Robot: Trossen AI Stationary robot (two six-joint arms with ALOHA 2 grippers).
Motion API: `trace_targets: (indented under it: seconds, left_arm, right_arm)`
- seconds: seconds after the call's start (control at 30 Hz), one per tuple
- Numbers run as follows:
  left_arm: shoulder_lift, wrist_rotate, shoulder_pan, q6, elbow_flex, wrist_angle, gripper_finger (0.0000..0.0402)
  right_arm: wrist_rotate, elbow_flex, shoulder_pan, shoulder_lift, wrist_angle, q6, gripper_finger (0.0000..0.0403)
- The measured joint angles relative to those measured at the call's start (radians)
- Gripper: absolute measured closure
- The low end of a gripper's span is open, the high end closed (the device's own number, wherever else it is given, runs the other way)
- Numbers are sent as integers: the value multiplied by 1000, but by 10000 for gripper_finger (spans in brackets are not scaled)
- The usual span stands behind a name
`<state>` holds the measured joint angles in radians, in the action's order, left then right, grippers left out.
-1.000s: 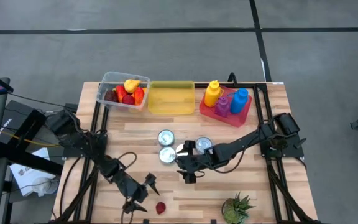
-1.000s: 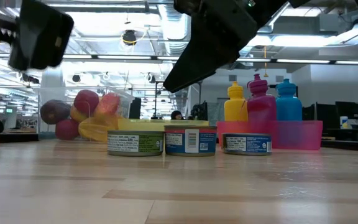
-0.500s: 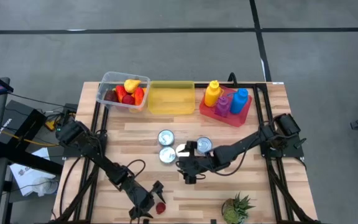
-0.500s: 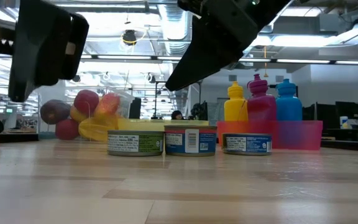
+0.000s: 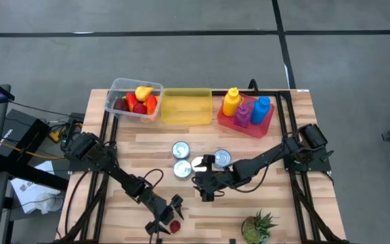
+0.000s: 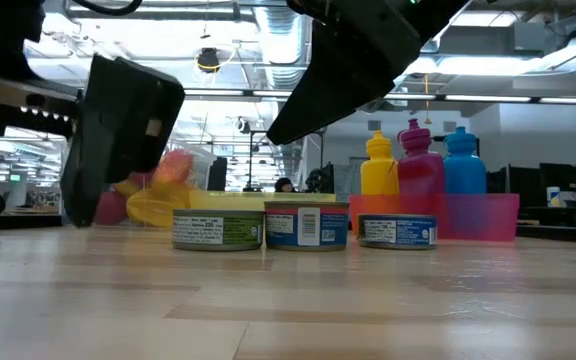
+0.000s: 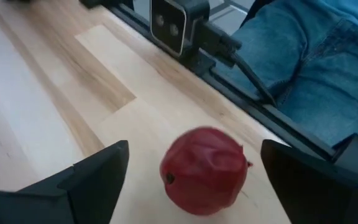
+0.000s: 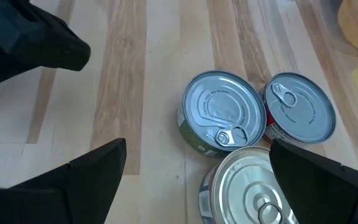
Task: Pick & Place Food Item
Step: Put the red pomegranate into the transparent bin
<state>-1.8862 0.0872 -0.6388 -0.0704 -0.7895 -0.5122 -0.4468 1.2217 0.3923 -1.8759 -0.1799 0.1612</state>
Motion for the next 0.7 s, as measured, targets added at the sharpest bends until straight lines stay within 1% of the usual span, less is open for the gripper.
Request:
trace_targets:
  seconds: [0.2,0.33,0.5,0.7]
  left_arm:
    - [0,16,0,0,0,-6,101]
    - [0,17,-2,0,0,-3,128]
    - [0,35,-2,1,0,13,139]
    - [0,56,-2,1,0,17,136]
  right_arm:
    - [0,0,0,0,1,0,21]
    - [0,0,0,0,1,-3,21]
    - [0,0,0,0,1,-3,21]
    - [0,0,0,0,1,-3,21]
